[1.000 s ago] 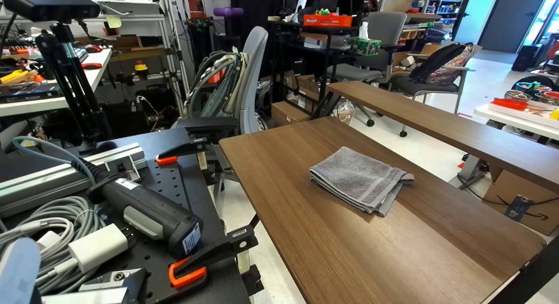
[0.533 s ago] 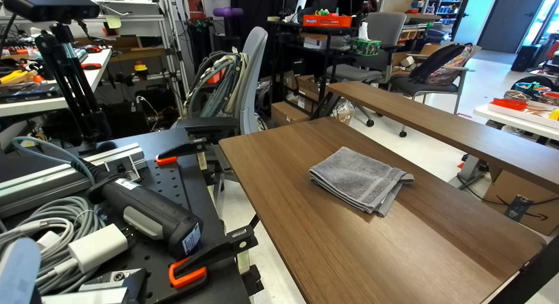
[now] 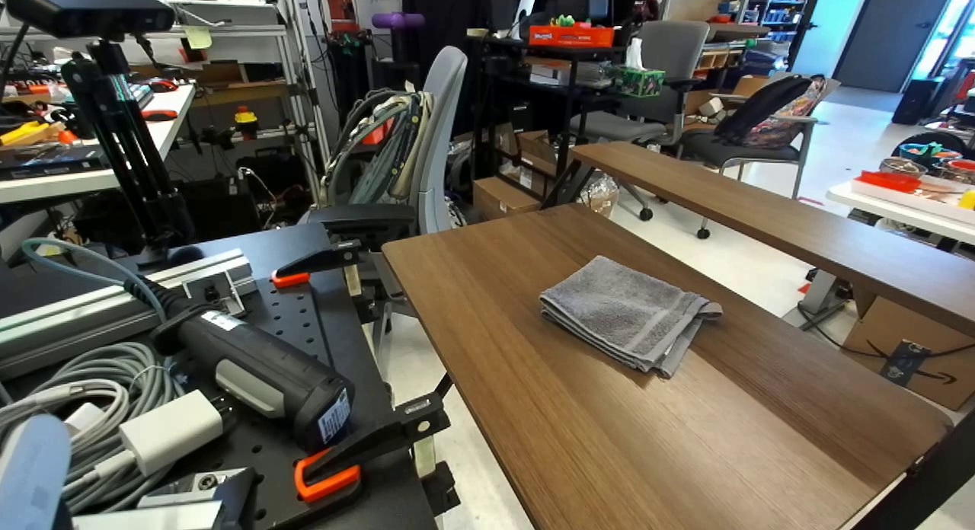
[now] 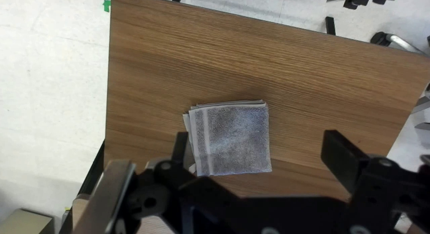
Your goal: Move the towel
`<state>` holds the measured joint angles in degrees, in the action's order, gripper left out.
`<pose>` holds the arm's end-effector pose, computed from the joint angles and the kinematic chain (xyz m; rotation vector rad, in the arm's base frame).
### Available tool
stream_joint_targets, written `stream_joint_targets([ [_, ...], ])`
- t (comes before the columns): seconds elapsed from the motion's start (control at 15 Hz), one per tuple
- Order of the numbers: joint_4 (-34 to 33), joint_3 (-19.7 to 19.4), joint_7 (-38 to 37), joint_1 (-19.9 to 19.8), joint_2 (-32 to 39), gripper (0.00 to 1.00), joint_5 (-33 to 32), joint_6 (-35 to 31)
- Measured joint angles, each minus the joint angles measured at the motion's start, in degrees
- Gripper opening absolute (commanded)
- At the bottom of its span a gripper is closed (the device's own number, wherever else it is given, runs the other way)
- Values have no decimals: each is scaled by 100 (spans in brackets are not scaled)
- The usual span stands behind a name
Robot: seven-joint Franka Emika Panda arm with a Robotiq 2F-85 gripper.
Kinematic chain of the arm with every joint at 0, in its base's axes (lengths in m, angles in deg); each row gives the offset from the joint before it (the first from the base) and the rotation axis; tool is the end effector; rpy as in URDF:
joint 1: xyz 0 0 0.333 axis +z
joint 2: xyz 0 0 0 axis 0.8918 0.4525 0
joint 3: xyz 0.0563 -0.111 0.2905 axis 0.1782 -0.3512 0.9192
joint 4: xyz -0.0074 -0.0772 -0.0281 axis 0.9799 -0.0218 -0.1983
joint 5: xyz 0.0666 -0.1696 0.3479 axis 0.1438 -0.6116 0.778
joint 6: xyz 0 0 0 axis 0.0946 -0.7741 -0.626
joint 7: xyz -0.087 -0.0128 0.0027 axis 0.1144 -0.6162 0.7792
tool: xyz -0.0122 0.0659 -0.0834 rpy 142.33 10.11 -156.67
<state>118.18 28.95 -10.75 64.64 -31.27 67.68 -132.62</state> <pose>0.4876 -0.0014 0.3898 2.9972 0.3710 0.0841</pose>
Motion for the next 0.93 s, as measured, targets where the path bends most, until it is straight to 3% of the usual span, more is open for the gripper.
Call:
stream_joint_targets([
  [0.27, -696, 3, -23, -25, 1358, 100, 0, -398],
  [0.93, -2644, 50, -19, -33, 4082, 100, 0, -418],
])
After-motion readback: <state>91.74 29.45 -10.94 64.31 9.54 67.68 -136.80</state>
